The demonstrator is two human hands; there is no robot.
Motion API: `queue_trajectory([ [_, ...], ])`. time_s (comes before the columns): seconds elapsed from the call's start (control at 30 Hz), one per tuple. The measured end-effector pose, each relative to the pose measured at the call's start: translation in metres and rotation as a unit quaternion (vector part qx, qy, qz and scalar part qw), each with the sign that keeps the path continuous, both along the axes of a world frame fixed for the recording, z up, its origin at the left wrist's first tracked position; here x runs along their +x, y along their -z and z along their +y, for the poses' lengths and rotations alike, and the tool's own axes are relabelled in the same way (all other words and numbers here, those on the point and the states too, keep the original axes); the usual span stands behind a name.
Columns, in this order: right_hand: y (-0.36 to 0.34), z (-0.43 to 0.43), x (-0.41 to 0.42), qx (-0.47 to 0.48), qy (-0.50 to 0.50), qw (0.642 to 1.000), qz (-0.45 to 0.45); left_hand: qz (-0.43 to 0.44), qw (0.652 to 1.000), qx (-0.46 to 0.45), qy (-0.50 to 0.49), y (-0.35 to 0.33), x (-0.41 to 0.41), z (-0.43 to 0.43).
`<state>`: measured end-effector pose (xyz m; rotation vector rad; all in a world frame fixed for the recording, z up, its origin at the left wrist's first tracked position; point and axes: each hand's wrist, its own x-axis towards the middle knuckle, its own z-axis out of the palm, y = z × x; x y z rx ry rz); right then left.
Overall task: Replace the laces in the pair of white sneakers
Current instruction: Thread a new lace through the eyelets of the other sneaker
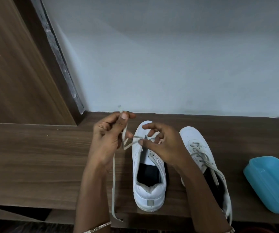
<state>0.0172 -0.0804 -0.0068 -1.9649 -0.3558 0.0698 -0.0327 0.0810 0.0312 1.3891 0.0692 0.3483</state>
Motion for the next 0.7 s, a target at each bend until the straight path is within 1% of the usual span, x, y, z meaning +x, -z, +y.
queue_trajectory([
  [0.07,-0.002,0.009,-0.004,-0.039,-0.074,0.995,-0.061,-0.010,1.000,0.011,0.019,-0.003,0.000,-0.003],
  [0.13,0.000,0.021,-0.009,-0.071,-0.105,0.985,-0.116,-0.020,1.000,0.012,0.012,-0.004,0.000,-0.002],
  [0.17,0.001,0.025,-0.011,-0.062,-0.111,0.984,-0.127,-0.017,1.000,0.014,0.004,-0.002,0.000,0.001],
  [0.27,-0.001,0.037,-0.018,0.000,-0.124,0.985,-0.123,-0.005,1.000,-0.003,-0.015,0.004,-0.002,0.009],
  [0.3,-0.002,0.039,-0.019,0.003,-0.118,0.986,-0.117,-0.001,1.000,-0.015,-0.017,0.005,-0.003,0.010],
  [0.33,-0.002,0.040,-0.020,-0.010,-0.108,0.988,-0.115,0.000,0.999,-0.029,-0.016,0.003,-0.004,0.010],
  [0.4,0.003,0.040,-0.019,-0.068,-0.095,0.986,-0.117,-0.003,0.999,-0.043,-0.015,0.001,-0.005,0.008],
  [0.57,0.013,0.020,-0.003,-0.149,-0.034,0.979,-0.132,-0.006,0.999,-0.028,-0.033,0.011,0.001,0.013],
  [0.7,0.013,0.023,-0.010,-0.204,-0.090,0.968,-0.114,-0.023,0.998,-0.063,-0.019,0.015,0.004,0.017],
])
